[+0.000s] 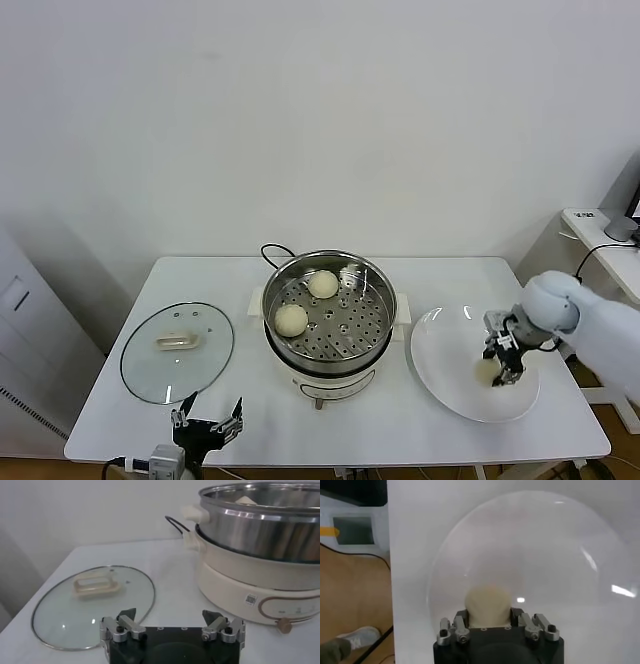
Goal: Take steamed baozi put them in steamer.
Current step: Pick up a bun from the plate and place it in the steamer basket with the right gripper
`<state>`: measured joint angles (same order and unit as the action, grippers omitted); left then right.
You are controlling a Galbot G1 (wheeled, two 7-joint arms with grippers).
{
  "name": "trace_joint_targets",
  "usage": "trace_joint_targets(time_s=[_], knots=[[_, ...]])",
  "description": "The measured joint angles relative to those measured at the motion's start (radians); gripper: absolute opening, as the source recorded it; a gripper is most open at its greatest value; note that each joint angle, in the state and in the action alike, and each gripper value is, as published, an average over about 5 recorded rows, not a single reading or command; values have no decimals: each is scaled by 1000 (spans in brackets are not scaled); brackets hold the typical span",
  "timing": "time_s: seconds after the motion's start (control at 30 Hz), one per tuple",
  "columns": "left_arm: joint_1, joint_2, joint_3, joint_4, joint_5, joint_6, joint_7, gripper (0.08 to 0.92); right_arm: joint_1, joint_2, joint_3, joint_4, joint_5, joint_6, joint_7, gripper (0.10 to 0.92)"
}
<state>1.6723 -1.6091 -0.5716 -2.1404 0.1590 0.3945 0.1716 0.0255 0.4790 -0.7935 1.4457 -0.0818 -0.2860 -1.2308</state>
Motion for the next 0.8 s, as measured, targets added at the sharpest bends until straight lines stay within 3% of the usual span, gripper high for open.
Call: trace_joint_targets(time_s=[0.47, 0.8], knots=[[-4, 0, -5, -25, 37, -20, -22, 823, 629, 235, -432, -93, 333, 9, -36, 513], [-4, 0, -5, -32, 53, -27, -27, 823, 719, 450, -544, -194, 514, 320, -94, 542]])
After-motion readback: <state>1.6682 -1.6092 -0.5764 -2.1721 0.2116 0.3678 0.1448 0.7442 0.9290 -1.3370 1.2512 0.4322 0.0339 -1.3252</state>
